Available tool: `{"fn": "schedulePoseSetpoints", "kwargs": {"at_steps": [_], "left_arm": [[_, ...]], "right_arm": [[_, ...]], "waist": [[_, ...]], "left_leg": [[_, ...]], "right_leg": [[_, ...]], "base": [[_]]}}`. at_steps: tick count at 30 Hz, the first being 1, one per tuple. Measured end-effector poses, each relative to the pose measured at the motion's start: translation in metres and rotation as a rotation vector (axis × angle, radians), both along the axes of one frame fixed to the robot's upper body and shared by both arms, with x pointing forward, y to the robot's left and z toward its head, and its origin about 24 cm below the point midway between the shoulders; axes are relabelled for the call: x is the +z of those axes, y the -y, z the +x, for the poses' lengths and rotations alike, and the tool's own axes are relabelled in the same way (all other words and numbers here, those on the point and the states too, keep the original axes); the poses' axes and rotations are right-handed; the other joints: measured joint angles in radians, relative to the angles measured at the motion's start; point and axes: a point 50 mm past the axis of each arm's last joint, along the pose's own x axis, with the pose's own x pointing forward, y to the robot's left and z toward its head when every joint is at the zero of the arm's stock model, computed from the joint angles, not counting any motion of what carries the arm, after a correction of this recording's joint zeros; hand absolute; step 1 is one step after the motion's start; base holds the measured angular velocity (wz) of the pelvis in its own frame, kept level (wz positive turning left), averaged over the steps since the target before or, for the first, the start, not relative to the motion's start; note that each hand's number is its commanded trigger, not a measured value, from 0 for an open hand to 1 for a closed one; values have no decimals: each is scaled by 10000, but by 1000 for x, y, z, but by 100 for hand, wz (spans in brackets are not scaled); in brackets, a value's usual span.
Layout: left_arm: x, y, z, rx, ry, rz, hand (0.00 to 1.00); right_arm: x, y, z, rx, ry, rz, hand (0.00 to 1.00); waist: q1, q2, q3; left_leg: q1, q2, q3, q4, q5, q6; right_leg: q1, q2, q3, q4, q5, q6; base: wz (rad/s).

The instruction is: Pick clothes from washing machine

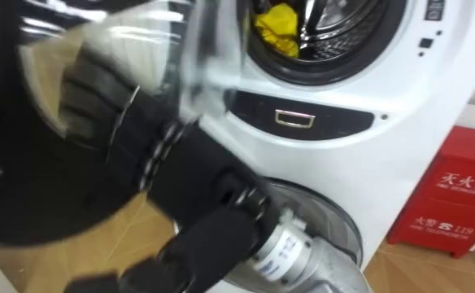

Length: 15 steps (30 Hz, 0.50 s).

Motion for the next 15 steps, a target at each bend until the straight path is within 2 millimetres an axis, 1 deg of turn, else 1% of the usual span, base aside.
{"fn": "schedulePoseSetpoints", "kwargs": {"at_steps": [4, 8, 13, 15], "left_arm": [[0, 2, 2, -151, 10, -32, 0], [0, 2, 5, -173, 81, -31, 0], [0, 1, 5, -163, 104, 2, 0], [0, 1, 5, -170, 121, -11, 0]], "right_arm": [[-2, -1, 0, -28, 223, -393, 0], [-3, 0, 0, -97, 299, -656, 0], [0, -1, 3, -57, 417, -778, 0], [2, 3, 5, -225, 502, -745, 0]], "waist": [[-9, -1, 0], [-10, -4, 21], [-31, -61, 65], [-67, -80, 71]], "left_leg": [[10, -37, -17, -40, -25, 51], [30, -74, 7, -84, -56, 109], [30, -87, 10, -152, -95, 174], [22, -89, 11, -159, -112, 197]], "right_leg": [[27, -33, -31, 0, 3, -5], [94, -88, -118, -25, -75, 116], [86, -43, -120, -39, -142, 196], [86, -46, -128, -40, -169, 221]], "base": [[6], [8], [1], [0]]}}
